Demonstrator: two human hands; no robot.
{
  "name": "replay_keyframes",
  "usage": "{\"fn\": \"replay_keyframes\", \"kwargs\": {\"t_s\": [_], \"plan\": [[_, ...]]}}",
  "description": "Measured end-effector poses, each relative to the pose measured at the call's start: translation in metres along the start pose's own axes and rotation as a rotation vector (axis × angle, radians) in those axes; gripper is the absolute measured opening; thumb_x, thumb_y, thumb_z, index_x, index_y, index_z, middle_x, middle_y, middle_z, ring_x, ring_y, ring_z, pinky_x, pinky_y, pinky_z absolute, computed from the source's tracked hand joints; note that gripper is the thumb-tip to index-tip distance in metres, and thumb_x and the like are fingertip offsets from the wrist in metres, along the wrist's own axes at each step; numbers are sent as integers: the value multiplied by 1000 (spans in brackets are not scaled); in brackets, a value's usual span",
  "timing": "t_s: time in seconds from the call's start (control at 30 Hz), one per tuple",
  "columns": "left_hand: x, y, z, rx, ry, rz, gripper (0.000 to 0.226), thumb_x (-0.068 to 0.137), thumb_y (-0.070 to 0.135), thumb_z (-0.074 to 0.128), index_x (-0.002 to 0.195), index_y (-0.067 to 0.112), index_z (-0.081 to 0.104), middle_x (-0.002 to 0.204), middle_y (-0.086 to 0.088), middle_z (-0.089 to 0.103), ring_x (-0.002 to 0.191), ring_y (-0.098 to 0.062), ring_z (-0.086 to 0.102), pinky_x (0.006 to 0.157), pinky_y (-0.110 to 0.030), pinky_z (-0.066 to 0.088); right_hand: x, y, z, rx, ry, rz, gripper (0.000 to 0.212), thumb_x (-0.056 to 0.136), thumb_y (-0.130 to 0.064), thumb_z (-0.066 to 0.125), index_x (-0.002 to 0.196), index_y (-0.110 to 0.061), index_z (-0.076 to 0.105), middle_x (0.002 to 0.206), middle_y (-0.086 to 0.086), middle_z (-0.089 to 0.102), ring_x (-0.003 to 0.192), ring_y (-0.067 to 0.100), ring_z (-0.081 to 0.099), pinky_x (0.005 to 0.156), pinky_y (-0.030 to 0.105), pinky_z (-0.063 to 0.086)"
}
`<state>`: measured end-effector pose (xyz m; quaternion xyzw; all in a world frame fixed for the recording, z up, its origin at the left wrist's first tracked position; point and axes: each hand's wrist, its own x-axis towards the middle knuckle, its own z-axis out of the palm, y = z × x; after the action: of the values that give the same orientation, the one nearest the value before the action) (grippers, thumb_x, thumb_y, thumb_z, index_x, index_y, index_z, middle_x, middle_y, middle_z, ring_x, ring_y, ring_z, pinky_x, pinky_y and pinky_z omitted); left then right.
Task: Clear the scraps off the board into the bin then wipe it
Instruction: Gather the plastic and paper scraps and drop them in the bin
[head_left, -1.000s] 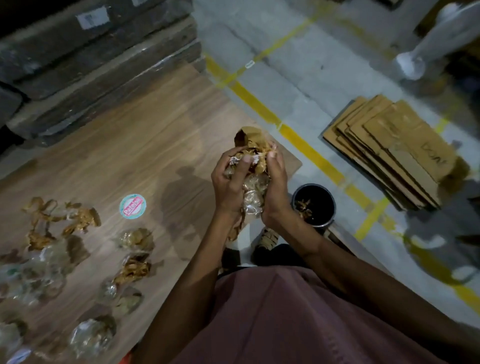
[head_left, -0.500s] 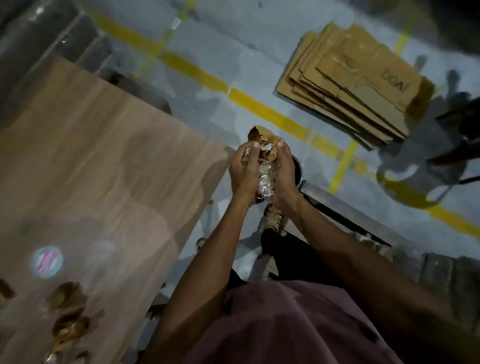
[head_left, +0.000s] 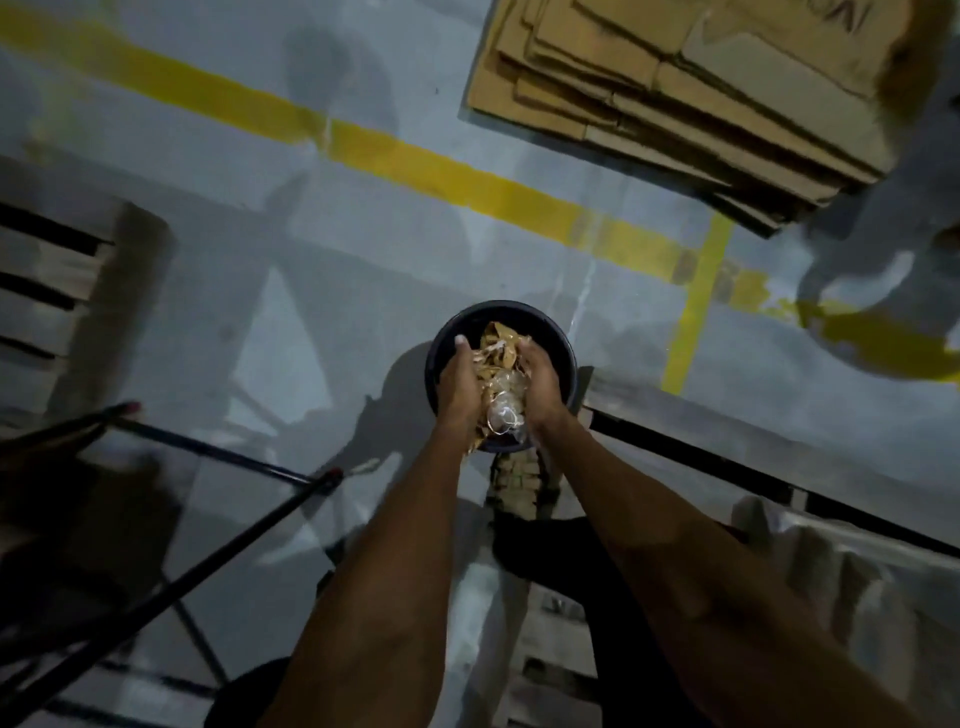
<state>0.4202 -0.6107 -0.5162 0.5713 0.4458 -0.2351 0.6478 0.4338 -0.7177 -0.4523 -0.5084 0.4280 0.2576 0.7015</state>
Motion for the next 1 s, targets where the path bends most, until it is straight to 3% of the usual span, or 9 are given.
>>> {"fn": "replay_keyframes", "kwargs": {"t_s": [0.17, 0.33, 0.43, 0.5, 0.6, 0.7, 0.8, 0.9, 1.0], "plan": [[50, -18, 12, -62, -117, -173, 97, 79, 95, 39, 130, 19, 69, 127, -18, 71, 111, -37, 71, 99, -53, 56, 65, 12, -27, 82, 74, 115, 34, 106, -25, 41, 86, -11, 65, 65, 3, 74, 58, 17, 71, 51, 20, 54], [18, 18, 28, 31, -136, -45, 50, 104, 66, 26, 123, 27, 53, 95, 4, 68, 83, -11, 66, 68, -23, 59, 96, 25, -36, -75, 239, -11, 45, 104, -50, 45, 116, -14, 68, 119, 14, 72, 109, 30, 68, 99, 44, 54], [15, 14, 26, 183, -107, -4, 89, 81, 91, 46, 139, 24, 59, 132, -4, 67, 119, -24, 65, 106, -48, 52, 82, 20, -35, -380, 442, -55, 36, 101, -38, 53, 110, -8, 69, 103, 9, 67, 97, 25, 59, 86, 29, 43], [1, 13, 21, 347, -83, 50, 74, 93, 70, 53, 153, 27, 45, 152, -4, 52, 136, -25, 51, 116, -48, 41, 59, 8, -26, -359, 491, -112, 22, 98, -31, 55, 94, -12, 66, 97, 9, 67, 88, 24, 56, 79, 30, 41], [-32, 18, 19, 588, -166, 117, 64, 92, 42, 67, 151, 33, 44, 144, 1, 54, 130, -22, 53, 110, -39, 44, 74, 17, -27, -202, 498, -99, 24, 93, -36, 51, 88, -16, 63, 97, 7, 67, 91, 27, 59, 86, 35, 46], [-30, 5, 12, 983, -214, 220, 63, 81, 57, 60, 142, 51, 48, 152, -4, 48, 134, -32, 51, 111, -51, 46, 118, 39, -39, -41, 496, 57, 47, 71, -54, 52, 89, -14, 71, 104, 8, 70, 105, 35, 65, 92, 49, 52], [-36, 12, 6, 1405, -187, 236, 59, 98, 39, 57, 154, 43, 37, 166, -8, 21, 148, -39, 26, 118, -58, 32, 59, 2, -27, 235, 383, 123, 33, 98, -41, 51, 97, -12, 65, 100, 11, 65, 84, 26, 60, 78, 32, 47], [-35, 12, 3, 1440, -81, 264, 63, 101, 25, 54, 159, 32, 28, 169, -9, 12, 151, -39, 20, 117, -59, 29, 45, -4, -35, 236, 341, 59, 47, 107, -40, 38, 141, -11, 52, 132, 13, 60, 99, 25, 57, 85, 35, 42], [-41, 13, 1, 1408, -105, 264, 70, 101, 23, 51, 163, 27, 18, 168, -12, 15, 147, -41, 27, 116, -58, 33, 40, 2, -35, 178, 268, 67, 42, 96, -39, 51, 129, -14, 61, 121, 8, 64, 113, 30, 59, 94, 40, 47]]}}
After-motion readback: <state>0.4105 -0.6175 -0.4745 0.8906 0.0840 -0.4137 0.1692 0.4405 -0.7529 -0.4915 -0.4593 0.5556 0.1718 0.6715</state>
